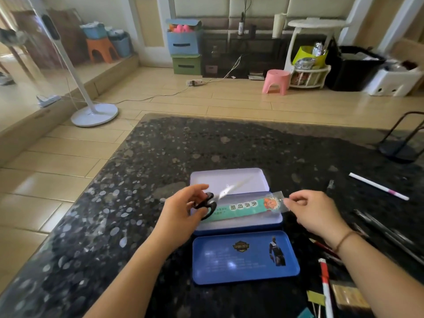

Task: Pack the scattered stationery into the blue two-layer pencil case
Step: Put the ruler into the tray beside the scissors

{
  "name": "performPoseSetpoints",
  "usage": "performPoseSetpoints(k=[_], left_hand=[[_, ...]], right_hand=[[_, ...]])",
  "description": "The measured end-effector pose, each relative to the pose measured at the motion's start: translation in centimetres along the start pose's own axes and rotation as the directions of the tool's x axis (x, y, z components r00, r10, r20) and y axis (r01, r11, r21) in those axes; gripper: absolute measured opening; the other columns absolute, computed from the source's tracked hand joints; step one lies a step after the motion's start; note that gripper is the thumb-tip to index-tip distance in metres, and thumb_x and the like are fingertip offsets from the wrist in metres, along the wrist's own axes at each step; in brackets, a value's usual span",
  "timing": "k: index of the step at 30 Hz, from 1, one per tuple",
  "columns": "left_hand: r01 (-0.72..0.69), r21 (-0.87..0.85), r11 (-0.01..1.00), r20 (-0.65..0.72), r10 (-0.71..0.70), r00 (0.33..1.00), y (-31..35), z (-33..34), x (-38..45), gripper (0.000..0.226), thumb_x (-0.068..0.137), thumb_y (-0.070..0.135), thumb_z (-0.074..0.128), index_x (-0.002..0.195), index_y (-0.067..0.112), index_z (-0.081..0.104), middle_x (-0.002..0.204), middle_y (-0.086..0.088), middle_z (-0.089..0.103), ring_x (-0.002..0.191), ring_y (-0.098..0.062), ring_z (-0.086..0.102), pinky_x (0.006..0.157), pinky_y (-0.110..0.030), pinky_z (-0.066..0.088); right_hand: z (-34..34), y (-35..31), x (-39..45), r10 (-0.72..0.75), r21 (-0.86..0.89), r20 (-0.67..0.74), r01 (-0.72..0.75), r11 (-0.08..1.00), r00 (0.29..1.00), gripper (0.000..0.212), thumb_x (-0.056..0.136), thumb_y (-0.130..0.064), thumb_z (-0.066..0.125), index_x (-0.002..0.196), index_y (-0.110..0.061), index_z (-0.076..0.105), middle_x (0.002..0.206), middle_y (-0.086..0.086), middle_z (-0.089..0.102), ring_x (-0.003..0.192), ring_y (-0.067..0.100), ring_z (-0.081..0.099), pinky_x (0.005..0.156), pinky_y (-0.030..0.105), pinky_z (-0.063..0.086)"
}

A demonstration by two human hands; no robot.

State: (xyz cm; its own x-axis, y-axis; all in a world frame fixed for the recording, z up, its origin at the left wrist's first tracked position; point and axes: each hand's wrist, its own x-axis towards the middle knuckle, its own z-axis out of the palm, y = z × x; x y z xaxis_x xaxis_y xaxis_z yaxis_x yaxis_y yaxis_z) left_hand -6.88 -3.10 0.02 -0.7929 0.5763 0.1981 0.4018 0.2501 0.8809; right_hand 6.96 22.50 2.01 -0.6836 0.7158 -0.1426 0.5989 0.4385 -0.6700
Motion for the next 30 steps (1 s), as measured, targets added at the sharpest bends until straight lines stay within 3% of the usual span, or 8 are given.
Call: performPoseSetpoints(k=[3, 10, 15, 20, 22, 24, 26, 30], left_hand=[[-0.131, 0.228, 0.965, 0.146, 0.099, 0.984, 0.0, 0.9, -0.3, 0.049, 0.080, 0.003, 0.073, 0.121, 0.027, 0.060, 0.104, 0.019, 0.061, 0.102, 0.001, 0.057, 0.091, -0.013, 0.042], [-0.175, 0.276, 0.945, 0.231, 0.112, 0.967, 0.2, 1.6, -0.3, 0.035, 0.080, 0.010, 0.074, 0.111, 0.024, 0.065, 0.105, 0.018, 0.062, 0.101, 0.003, 0.056, 0.087, -0.005, 0.040], [-0.187, 0.321, 0.928, 0.219, 0.120, 0.968, 0.1, 1.9, 0.2, 0.028, 0.083, 0.012, 0.070, 0.109, 0.022, 0.066, 0.102, 0.014, 0.065, 0.095, -0.001, 0.057, 0.084, -0.007, 0.042], [-0.260, 0.395, 0.881, 0.183, 0.202, 0.962, -0.4, 1.6, 0.6, 0.024, 0.088, 0.003, 0.059, 0.104, 0.017, 0.069, 0.102, 0.006, 0.068, 0.095, -0.008, 0.061, 0.087, -0.023, 0.050], [-0.176, 0.448, 0.877, -0.008, 0.200, 0.980, -1.2, 0.9, 1.0, 0.028, 0.082, -0.002, 0.061, 0.101, 0.017, 0.069, 0.101, 0.007, 0.065, 0.090, -0.009, 0.058, 0.084, -0.023, 0.046], [0.057, 0.434, 0.899, -0.177, 0.022, 0.984, -1.4, 0.1, 1.2, 0.029, 0.081, 0.004, 0.062, 0.105, 0.020, 0.066, 0.099, 0.009, 0.058, 0.082, -0.008, 0.054, 0.076, -0.021, 0.042], [0.245, 0.377, 0.893, -0.184, -0.187, 0.965, -1.5, 0.0, 1.3, 0.028, 0.080, 0.015, 0.064, 0.107, 0.023, 0.061, 0.093, 0.009, 0.059, 0.083, -0.011, 0.057, 0.071, -0.025, 0.044], [0.288, 0.411, 0.865, -0.072, -0.284, 0.956, -1.3, 0.4, 1.4, 0.045, 0.073, 0.023, 0.066, 0.117, 0.026, 0.057, 0.093, 0.010, 0.060, 0.084, -0.010, 0.058, 0.073, -0.027, 0.046]], right_hand=[[1.1, -0.4, 0.4, 0.024, 0.018, 0.058, -0.025, 1.000, 0.998, 0.011, 0.082, -0.021, 0.073, 0.073, -0.016, 0.072, 0.066, -0.001, 0.069, 0.055, 0.016, 0.061, 0.057, 0.028, 0.049], [1.3, -0.7, 1.0, 0.041, 0.153, 0.089, -0.054, 0.987, 0.995, 0.007, 0.081, -0.019, 0.076, 0.074, -0.019, 0.073, 0.066, 0.003, 0.070, 0.048, 0.016, 0.055, 0.048, 0.027, 0.044], [1.2, -1.6, 1.7, -0.059, -0.107, 0.085, 0.068, 0.992, 0.995, 0.013, 0.075, -0.024, 0.079, 0.065, -0.024, 0.072, 0.068, -0.007, 0.069, 0.064, 0.009, 0.062, 0.058, 0.030, 0.052], [0.6, -2.9, 3.0, -0.034, -0.454, 0.244, 0.145, 0.879, 0.969, 0.022, 0.070, -0.041, 0.079, 0.074, -0.026, 0.063, 0.078, -0.007, 0.067, 0.072, 0.010, 0.061, 0.064, 0.033, 0.053], [0.8, -3.1, 3.5, 0.013, -0.417, 0.292, 0.115, 0.902, 0.956, 0.033, 0.070, -0.046, 0.079, 0.082, -0.024, 0.057, 0.079, -0.002, 0.066, 0.067, 0.015, 0.063, 0.063, 0.034, 0.052], [1.2, -2.9, 3.8, 0.043, -0.334, 0.310, 0.067, 0.940, 0.950, 0.036, 0.072, -0.045, 0.077, 0.089, -0.025, 0.053, 0.083, 0.001, 0.066, 0.060, 0.018, 0.063, 0.056, 0.033, 0.052], [1.6, -2.6, 3.9, 0.020, -0.310, 0.325, 0.087, 0.947, 0.945, 0.035, 0.075, -0.043, 0.076, 0.094, -0.027, 0.051, 0.086, -0.001, 0.064, 0.060, 0.016, 0.061, 0.050, 0.029, 0.050], [2.7, -1.7, 4.0, -0.053, -0.313, 0.299, 0.150, 0.938, 0.953, 0.028, 0.076, -0.042, 0.075, 0.088, -0.027, 0.054, 0.087, -0.005, 0.064, 0.075, 0.011, 0.060, 0.066, 0.031, 0.053]])
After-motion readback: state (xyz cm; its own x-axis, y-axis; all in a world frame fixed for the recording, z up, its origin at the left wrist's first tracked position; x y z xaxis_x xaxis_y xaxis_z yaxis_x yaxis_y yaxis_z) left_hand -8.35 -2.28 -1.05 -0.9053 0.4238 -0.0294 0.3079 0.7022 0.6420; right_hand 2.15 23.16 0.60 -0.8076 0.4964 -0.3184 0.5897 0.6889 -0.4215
